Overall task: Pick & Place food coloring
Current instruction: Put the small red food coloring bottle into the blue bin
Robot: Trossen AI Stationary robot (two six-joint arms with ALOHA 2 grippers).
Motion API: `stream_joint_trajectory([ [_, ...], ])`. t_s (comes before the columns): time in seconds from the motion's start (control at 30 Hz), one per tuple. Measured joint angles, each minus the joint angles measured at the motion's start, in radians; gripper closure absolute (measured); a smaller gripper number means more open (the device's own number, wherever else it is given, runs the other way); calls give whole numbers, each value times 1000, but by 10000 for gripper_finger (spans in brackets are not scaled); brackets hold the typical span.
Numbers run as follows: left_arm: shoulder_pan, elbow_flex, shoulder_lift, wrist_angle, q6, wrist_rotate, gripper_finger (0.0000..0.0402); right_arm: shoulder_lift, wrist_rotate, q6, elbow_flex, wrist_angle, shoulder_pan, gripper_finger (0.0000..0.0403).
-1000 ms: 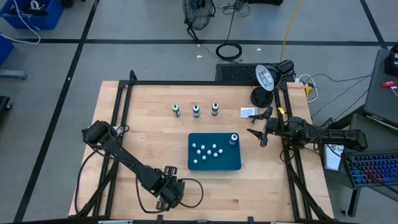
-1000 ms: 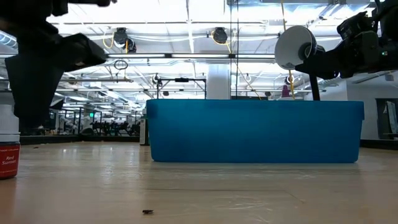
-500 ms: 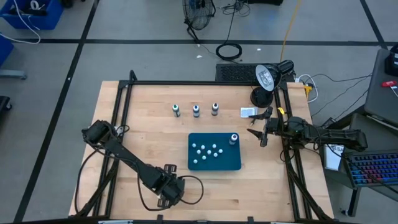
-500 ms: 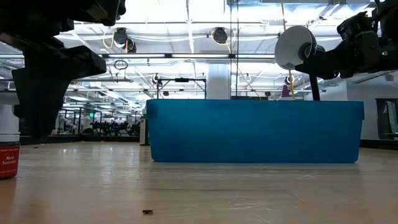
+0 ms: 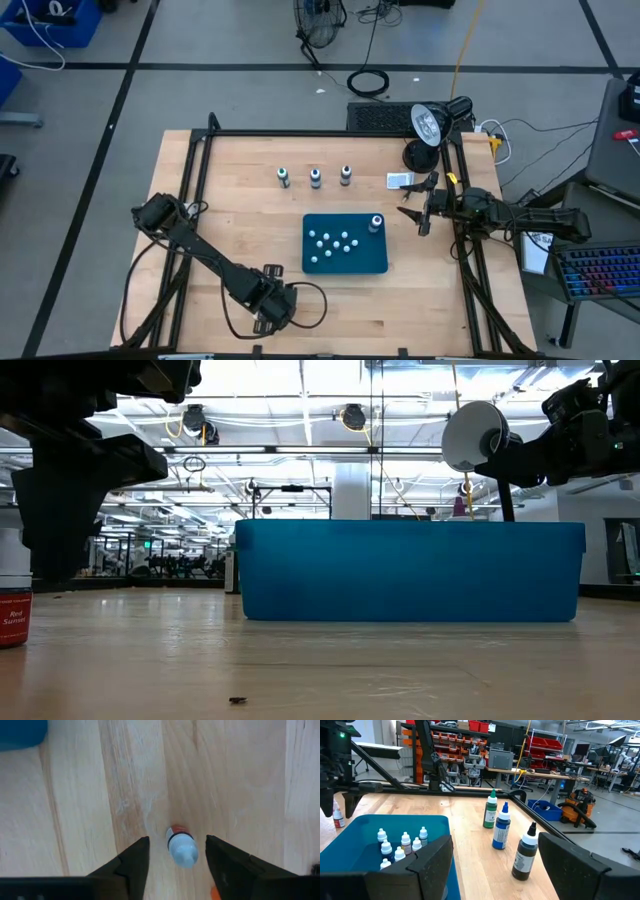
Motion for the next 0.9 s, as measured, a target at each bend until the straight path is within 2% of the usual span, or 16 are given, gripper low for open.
stream_joint_trajectory([
  [0.3, 10, 1, 0, 3, 2, 12, 349, 0, 0, 0, 0, 0, 0, 124],
  [0.47, 31, 17, 1, -14, 28, 49, 349, 0, 0, 0, 0, 0, 0, 124],
  [0.6, 57, 133, 2, -119, 165, 42, 349, 0, 0, 0, 0, 0, 0, 124],
  [0.67, 80, 224, 2, -211, 233, -5, 349, 0, 0, 0, 0, 0, 0, 124],
  [0.77, 129, 362, 1, -321, 332, -127, 349, 0, 0, 0, 0, 0, 0, 124],
  [0.83, 168, 436, 0, -353, 406, -192, 349, 0, 0, 0, 0, 0, 0, 124],
  [0.9, 216, 483, -1, -360, 478, -212, 349, 0, 0, 0, 0, 0, 0, 124],
])
